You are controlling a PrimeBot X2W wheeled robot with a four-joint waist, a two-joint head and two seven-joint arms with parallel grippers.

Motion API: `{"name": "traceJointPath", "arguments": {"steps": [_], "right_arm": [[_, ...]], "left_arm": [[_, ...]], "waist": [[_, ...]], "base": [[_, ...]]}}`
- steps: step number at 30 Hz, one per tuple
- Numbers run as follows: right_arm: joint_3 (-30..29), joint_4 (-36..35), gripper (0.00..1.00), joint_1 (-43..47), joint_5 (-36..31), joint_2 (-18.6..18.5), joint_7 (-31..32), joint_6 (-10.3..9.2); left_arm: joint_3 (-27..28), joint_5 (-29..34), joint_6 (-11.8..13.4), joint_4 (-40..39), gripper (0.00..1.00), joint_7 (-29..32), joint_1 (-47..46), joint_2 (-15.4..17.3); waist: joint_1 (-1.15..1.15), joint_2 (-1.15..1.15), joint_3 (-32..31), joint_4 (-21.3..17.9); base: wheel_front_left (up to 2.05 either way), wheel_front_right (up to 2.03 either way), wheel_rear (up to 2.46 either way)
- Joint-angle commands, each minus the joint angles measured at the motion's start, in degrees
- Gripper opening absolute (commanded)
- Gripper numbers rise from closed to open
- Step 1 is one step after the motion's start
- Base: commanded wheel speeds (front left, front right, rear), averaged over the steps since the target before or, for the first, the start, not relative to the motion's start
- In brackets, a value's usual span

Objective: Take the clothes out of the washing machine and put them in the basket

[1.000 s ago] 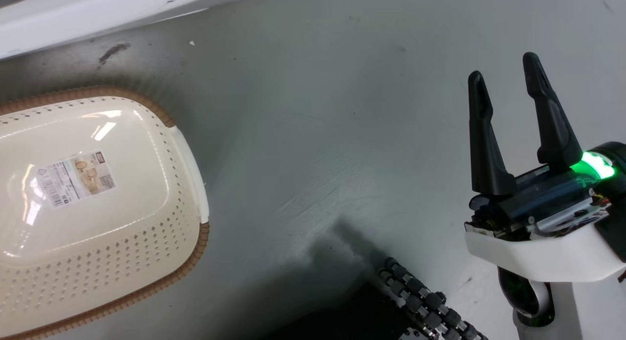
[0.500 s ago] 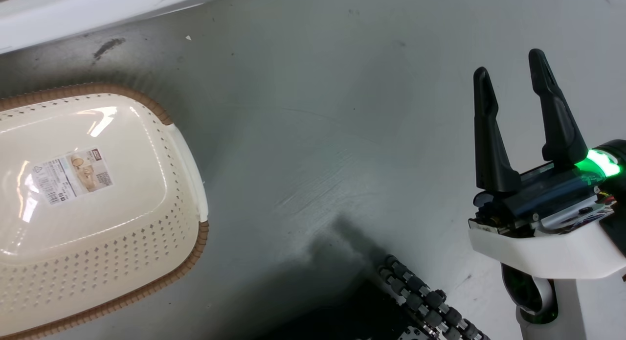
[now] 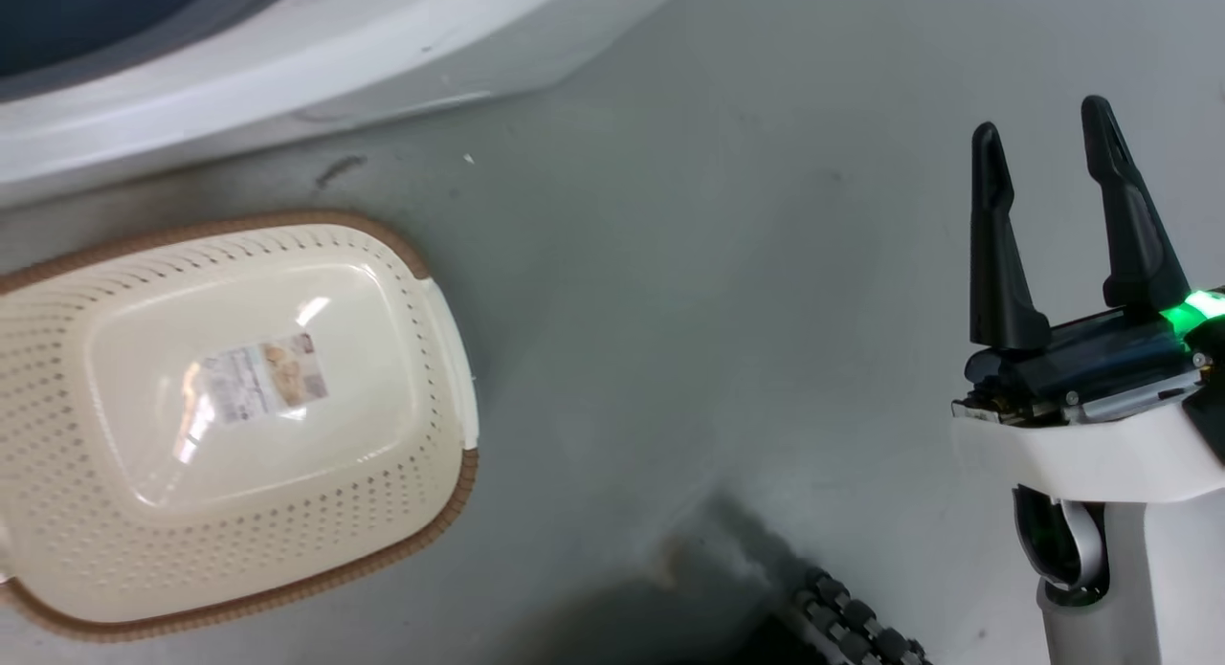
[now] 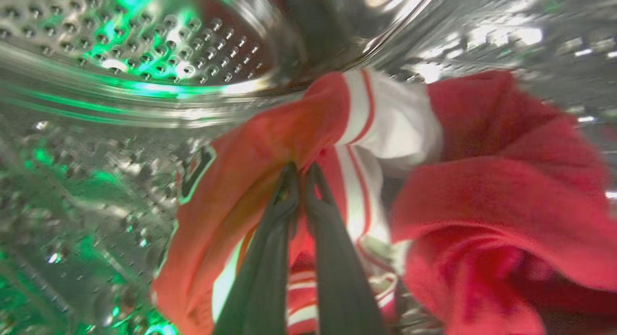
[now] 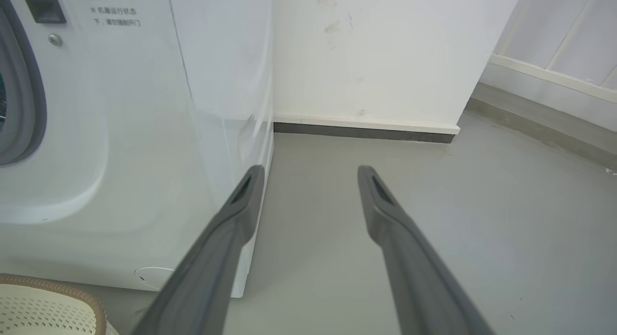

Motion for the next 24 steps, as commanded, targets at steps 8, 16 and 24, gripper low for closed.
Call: {"name": "traceJointPath", "arguments": {"steps": [8,16,24], "right_arm": [[-2.3,3.1,1.00,2.9,-4.1,0.0,-0.1,-0.06],[-4.3,4.9,1.00,6.8,-7.0,0.1,-0.1,-0.06],[-5.0,6.2,1.00,10.3,-8.6,0.0,-0.1,-0.06]], "left_arm": [[1.5,-4.1,-0.5,4.4,0.00,-14.7,11.9,-6.9],[1.6,-6.4,-0.5,6.4,0.00,-25.7,23.4,-11.9],[3.3,-5.7,1.7,0.5,0.00,-30.4,33.6,-14.2]], "waist": [[0.00,0.00,-13.4,6.5],[0.00,0.00,-22.6,11.5],[0.00,0.00,-29.2,15.9]], "base": [[0.00,0.00,0.00],[0.00,0.00,0.00],[0.00,0.00,0.00]]}}
